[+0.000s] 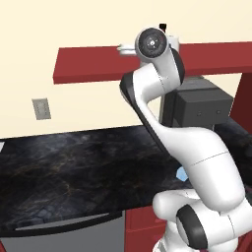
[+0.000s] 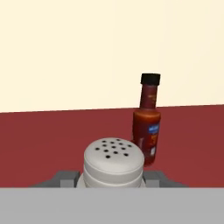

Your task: There are various items on the counter. Only move the condiments/shakers into the cabinet.

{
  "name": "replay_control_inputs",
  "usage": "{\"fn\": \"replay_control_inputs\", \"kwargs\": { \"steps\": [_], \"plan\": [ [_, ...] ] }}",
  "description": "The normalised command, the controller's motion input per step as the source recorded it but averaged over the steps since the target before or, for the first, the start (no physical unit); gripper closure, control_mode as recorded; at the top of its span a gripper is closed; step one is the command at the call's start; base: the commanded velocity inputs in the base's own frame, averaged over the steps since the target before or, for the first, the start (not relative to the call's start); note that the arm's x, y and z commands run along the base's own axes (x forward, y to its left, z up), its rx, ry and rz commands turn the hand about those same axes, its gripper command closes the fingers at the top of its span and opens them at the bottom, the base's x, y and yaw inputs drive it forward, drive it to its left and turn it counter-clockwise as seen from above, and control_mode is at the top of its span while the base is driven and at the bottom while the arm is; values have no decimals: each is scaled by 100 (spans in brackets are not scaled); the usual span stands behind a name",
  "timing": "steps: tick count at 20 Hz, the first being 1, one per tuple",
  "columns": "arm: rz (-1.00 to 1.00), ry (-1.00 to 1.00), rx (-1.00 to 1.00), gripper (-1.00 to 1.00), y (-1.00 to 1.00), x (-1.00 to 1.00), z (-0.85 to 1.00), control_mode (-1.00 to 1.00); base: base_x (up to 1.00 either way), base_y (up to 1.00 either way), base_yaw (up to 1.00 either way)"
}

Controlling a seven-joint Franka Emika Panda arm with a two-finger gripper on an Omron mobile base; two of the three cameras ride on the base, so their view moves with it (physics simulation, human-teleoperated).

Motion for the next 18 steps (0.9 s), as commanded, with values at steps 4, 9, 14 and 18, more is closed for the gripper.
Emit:
{"fn": "replay_control_inputs", "kwargs": {
  "steps": [4, 9, 14, 18],
  "plan": [
    [0, 0, 0, 100, 3, 44, -5, -100, 0, 0, 0],
    [0, 0, 0, 100, 9, 53, -9, -100, 0, 0, 0],
    [0, 0, 0, 100, 14, 57, -7, -100, 0, 0, 0],
    [0, 0, 0, 100, 14, 56, -3, -100, 0, 0, 0]
  ]
}}
